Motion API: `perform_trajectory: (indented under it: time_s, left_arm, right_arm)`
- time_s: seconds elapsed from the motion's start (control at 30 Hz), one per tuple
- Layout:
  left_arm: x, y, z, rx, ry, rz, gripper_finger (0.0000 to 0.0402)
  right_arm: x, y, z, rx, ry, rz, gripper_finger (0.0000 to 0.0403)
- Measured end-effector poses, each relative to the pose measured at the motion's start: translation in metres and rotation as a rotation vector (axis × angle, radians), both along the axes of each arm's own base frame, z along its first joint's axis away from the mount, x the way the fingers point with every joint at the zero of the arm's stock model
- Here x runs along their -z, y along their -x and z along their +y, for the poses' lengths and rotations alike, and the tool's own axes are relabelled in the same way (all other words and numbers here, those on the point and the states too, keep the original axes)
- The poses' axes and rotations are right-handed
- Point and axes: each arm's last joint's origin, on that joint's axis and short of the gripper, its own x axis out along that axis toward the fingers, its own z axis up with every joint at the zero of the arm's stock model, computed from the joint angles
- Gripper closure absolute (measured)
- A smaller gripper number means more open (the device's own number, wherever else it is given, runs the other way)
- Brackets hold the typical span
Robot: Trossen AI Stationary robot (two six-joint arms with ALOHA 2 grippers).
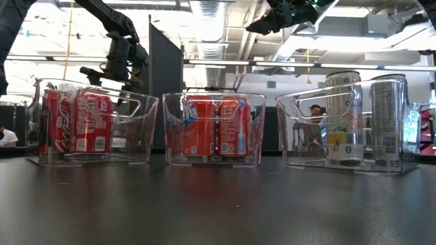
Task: Sort soda cans
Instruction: Put the white soda can into the right transparent bin
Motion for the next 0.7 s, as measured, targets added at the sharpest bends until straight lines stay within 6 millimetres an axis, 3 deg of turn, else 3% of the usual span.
perform_trajectory:
  time_s: [0.7]
  left_arm:
    - [0.0025,0.0005,-0.0003,0.010,0.006,0.015,0.0072]
  right_arm:
    - [0.0000,0.0000,0.0001,0.000,-0.001,0.000,0.0204]
